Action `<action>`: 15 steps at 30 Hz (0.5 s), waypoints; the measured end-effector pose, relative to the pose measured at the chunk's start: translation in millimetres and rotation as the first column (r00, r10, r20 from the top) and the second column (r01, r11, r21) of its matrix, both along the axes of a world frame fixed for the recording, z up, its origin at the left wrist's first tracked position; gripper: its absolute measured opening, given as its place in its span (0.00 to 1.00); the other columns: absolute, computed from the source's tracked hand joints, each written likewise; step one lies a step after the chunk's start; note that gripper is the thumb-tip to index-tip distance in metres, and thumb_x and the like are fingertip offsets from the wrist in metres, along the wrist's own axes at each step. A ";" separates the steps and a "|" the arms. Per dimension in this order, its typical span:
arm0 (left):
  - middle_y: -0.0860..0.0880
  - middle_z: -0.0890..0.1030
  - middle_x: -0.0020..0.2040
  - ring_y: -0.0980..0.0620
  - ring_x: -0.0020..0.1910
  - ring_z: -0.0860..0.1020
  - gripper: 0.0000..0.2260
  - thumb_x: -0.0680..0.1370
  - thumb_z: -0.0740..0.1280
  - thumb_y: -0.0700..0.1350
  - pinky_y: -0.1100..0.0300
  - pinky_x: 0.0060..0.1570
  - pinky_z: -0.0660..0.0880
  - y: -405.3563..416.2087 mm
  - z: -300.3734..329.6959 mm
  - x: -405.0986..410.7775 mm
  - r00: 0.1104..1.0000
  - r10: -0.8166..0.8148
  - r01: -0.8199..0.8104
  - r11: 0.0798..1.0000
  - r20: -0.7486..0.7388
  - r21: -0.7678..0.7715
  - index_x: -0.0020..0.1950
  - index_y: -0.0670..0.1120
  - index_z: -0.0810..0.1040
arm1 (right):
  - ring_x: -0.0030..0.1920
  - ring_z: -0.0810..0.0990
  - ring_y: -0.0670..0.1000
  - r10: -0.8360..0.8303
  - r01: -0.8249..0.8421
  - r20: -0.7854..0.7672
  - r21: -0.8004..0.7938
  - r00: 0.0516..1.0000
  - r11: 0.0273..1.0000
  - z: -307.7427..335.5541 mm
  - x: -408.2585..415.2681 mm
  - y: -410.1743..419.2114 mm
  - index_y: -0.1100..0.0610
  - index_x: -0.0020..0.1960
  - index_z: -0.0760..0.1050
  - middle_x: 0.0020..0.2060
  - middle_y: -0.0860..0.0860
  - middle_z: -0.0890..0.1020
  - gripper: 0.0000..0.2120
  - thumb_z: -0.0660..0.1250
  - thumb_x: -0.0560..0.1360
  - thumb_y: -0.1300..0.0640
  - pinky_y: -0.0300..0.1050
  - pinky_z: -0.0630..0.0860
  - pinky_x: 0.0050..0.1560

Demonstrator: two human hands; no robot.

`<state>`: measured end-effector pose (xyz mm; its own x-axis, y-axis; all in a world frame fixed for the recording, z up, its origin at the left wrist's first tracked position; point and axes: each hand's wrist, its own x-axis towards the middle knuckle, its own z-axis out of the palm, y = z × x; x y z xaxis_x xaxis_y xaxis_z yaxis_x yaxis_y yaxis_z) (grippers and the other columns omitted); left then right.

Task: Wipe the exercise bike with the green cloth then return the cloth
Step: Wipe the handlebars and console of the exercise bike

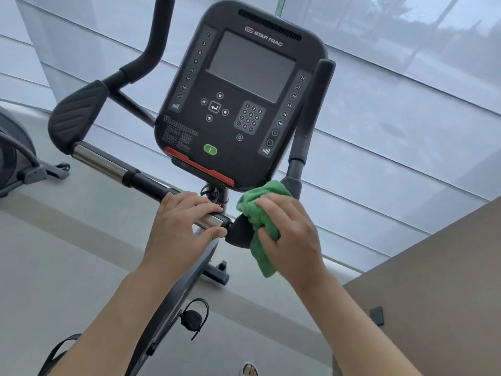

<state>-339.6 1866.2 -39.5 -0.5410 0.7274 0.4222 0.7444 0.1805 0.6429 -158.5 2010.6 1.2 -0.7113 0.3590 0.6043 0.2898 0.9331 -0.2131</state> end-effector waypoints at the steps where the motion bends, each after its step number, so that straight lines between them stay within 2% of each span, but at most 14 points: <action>1: 0.56 0.82 0.58 0.49 0.66 0.75 0.18 0.71 0.80 0.54 0.41 0.76 0.61 -0.2 0.5 0.2 1.000 0.000 0.000 1.000 -0.001 -0.013 0.59 0.52 0.85 | 0.62 0.78 0.53 -0.015 0.015 -0.004 -0.003 1.000 1.000 6.8 -7.1 14.6 0.57 0.64 0.81 0.61 0.49 0.82 0.20 0.67 0.72 0.61 0.44 0.76 0.65; 5: 0.55 0.82 0.59 0.49 0.66 0.75 0.18 0.72 0.80 0.54 0.40 0.77 0.61 -2.1 1.5 0.8 1.000 0.004 -0.004 1.000 -0.005 -0.030 0.60 0.52 0.85 | 0.59 0.78 0.51 -0.135 0.136 0.015 -0.036 0.991 0.990 30.3 -35.0 61.9 0.52 0.62 0.81 0.60 0.45 0.82 0.20 0.68 0.71 0.61 0.41 0.74 0.56; 8: 0.55 0.83 0.58 0.48 0.66 0.75 0.18 0.72 0.80 0.53 0.41 0.77 0.61 -2.5 2.8 2.0 1.000 0.006 -0.006 1.000 -0.005 -0.019 0.59 0.52 0.86 | 0.56 0.78 0.50 -0.194 0.193 0.000 -0.058 0.981 0.979 33.2 -45.5 62.4 0.51 0.60 0.81 0.58 0.43 0.83 0.19 0.68 0.70 0.61 0.36 0.69 0.52; 12: 0.55 0.83 0.58 0.48 0.65 0.76 0.18 0.71 0.80 0.53 0.39 0.76 0.61 -2.3 3.7 1.9 1.000 0.006 -0.006 1.000 0.006 -0.017 0.59 0.52 0.86 | 0.57 0.78 0.52 -0.156 0.154 -0.023 -0.072 0.988 0.985 23.9 -36.2 26.8 0.54 0.56 0.82 0.55 0.46 0.83 0.18 0.67 0.67 0.64 0.33 0.68 0.58; 15: 0.55 0.83 0.57 0.48 0.65 0.76 0.18 0.71 0.80 0.54 0.40 0.76 0.61 -2.7 4.5 1.9 1.000 0.007 -0.007 1.000 0.013 -0.009 0.59 0.51 0.86 | 0.60 0.77 0.51 -0.075 0.072 -0.039 -0.091 0.996 0.993 4.9 -16.5 -12.8 0.57 0.59 0.82 0.57 0.48 0.83 0.20 0.69 0.68 0.65 0.29 0.65 0.66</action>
<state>-337.6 1863.5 -35.0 -0.5510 0.7277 0.4085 0.7350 0.1915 0.6504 -175.0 1997.8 6.1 -0.6552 0.4635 0.5965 0.3456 0.8861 -0.3088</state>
